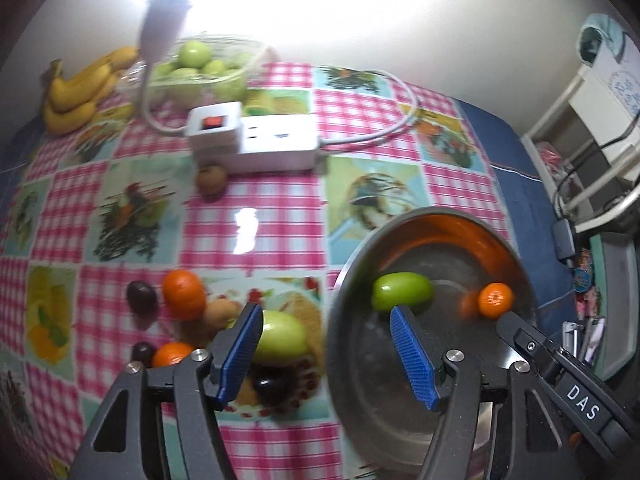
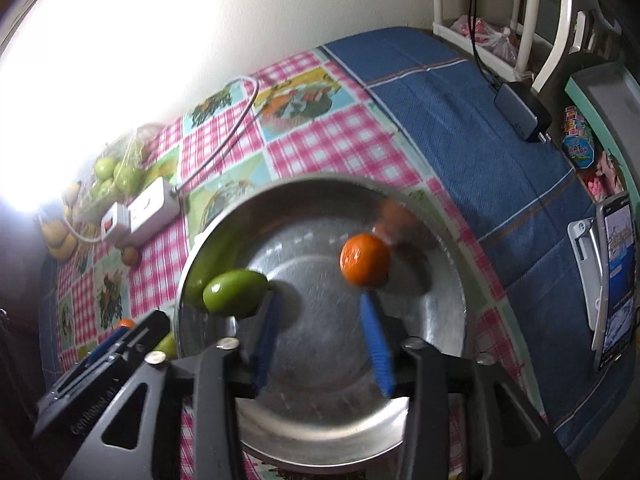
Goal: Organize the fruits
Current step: 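Open the right tool to drop the mandarin while the left tool releases the mango, then move both tools back from the bowl to the fruit cluster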
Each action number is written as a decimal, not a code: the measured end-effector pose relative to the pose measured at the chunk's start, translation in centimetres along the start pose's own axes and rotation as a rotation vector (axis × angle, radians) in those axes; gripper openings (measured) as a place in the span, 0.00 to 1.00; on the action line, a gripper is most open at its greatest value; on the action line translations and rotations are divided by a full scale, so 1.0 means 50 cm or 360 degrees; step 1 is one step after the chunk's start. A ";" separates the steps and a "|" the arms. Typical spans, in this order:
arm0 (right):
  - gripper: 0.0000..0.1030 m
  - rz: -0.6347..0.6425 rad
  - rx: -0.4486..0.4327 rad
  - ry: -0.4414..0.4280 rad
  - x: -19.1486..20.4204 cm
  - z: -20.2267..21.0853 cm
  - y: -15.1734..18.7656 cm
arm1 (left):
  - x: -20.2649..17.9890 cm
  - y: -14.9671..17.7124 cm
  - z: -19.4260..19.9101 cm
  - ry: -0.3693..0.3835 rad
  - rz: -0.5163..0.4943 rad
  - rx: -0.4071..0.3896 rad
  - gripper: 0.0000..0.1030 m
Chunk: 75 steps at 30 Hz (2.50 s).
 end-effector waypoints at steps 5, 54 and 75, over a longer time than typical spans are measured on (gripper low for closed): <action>0.68 0.0071 0.0007 0.0041 0.013 -0.015 0.022 | 0.062 0.013 0.009 -0.0127 0.0060 -0.0050 0.90; 0.99 0.0401 0.0047 -0.0292 0.309 0.005 0.149 | 0.401 0.068 0.122 -0.0364 0.0566 -0.0123 1.00; 0.46 0.0454 0.0243 -0.0145 0.302 -0.066 0.192 | 0.333 0.097 0.016 -0.0091 0.0610 0.0088 0.66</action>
Point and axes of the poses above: each gripper's, at about its wrist camera, not at the fingertips, and z roughly against the way its jaws point, x to its left, y to its underside, the point moved 9 cm from there along -z, roughly the way its jaws point, and after that the axes turned 7 degrees about -x, right-handed, at the moved point
